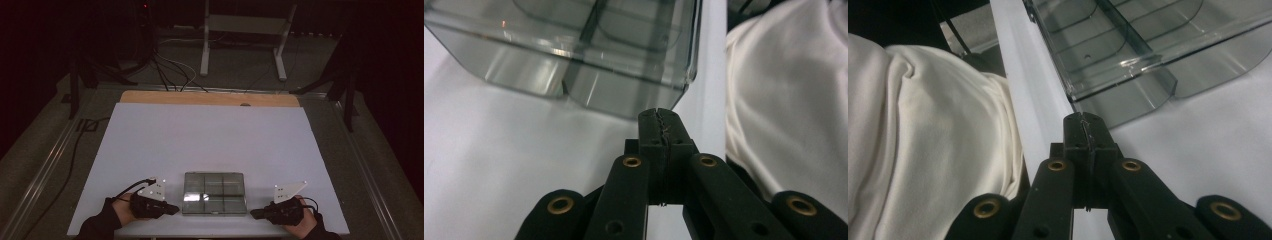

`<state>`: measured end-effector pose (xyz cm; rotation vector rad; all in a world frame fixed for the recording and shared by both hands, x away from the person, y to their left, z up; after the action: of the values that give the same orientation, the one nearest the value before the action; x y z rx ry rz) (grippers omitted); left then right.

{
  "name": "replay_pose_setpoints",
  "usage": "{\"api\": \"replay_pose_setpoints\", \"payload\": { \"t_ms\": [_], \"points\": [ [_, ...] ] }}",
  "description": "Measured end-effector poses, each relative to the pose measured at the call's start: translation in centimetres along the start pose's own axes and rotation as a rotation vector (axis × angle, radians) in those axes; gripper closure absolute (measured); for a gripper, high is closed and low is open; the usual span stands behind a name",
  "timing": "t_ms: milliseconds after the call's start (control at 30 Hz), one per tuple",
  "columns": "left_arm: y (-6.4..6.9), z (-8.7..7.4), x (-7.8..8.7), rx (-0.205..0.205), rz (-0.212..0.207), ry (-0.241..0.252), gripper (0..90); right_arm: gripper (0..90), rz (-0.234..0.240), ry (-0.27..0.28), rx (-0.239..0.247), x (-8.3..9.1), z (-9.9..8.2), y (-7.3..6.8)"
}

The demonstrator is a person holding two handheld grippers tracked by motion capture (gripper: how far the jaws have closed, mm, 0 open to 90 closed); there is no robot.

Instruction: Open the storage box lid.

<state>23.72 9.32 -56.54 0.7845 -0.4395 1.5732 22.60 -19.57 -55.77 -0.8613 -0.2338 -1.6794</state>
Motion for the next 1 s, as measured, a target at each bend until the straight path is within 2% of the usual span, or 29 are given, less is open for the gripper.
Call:
{"api": "replay_pose_setpoints", "payload": {
  "t_ms": [133, 767, 1000],
  "points": [
    [0.1, 0.1, -0.1, -0.009, -0.005, -0.003, 90.0, 90.0, -0.001, 0.003, 0.001, -0.1, 0.2, -0.2],
    [0.7, 0.9, -0.1, 0.005, -0.042, 0.023, 90.0, 90.0, 0.000, 0.005, -0.008, -0.7, 0.6, -0.3],
    [0.8, 1.1, -0.1, 0.004, -0.037, 0.027, 90.0, 90.0, 0.006, 0.014, -0.011, -0.7, 0.7, -0.3]
  ]
}}
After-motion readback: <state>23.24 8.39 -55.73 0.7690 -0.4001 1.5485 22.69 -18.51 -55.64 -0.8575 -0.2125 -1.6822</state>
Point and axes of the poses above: each handheld gripper's, and its own axes: x roughly backward along the jaws, z roughly out of its top, y roughly to its right, the point moved 9 cm from there along -x, roughly forward along the jaws, and after that the axes turned 1 degree about -x, right-handed, at the moved point
